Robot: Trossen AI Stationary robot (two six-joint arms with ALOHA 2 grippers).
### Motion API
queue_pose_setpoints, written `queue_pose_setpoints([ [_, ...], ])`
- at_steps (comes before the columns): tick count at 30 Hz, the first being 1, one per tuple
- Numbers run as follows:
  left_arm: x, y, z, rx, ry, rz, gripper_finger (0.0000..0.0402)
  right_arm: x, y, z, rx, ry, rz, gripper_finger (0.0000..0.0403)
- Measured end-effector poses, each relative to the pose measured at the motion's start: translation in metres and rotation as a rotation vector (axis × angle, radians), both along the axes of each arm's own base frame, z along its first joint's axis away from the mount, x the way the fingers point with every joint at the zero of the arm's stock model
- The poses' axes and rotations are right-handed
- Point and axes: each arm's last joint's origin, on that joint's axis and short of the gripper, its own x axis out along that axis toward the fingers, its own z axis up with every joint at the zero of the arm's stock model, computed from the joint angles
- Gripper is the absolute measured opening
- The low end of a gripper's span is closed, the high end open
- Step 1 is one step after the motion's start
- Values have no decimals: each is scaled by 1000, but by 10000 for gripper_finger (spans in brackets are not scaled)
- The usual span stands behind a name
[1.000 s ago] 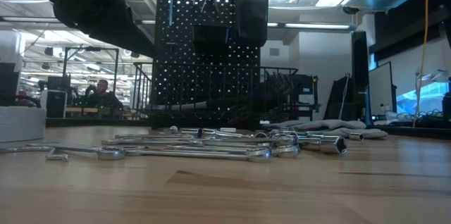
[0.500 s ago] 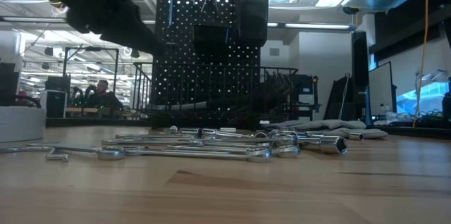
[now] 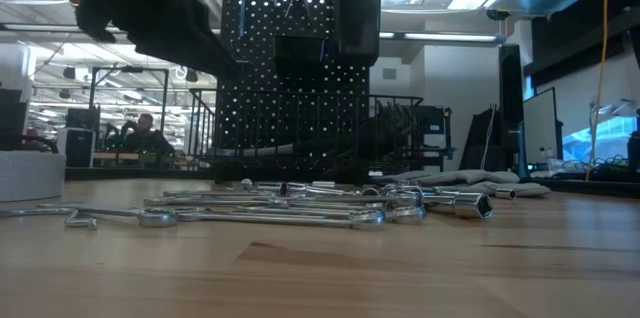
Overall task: Hang tools onto peg board
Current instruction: Put the extension bar into the left black bin on the peg board
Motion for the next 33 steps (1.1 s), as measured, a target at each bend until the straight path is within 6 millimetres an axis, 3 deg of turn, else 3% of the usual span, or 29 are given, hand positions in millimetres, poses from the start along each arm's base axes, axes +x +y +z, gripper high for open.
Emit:
queue_pose_setpoints([
  [3, 2, 3, 0, -30, -4, 1, 128, 9, 17, -34, 12, 42, 34, 204],
  [8, 3, 4, 0, -88, -16, 21, 128, 2, 41, -79, 69, 44, 31, 204],
  [20, 0, -3, -1, -251, -67, 99, 128, -61, 95, -167, 61, -179, -177, 204],
  [26, -2, -9, -1, -299, -78, 105, 128, -78, 99, -216, 42, -227, -287, 204],
  [33, -5, -14, -1, -356, -90, 125, 128, -88, 95, -235, 115, -169, -349, 204],
])
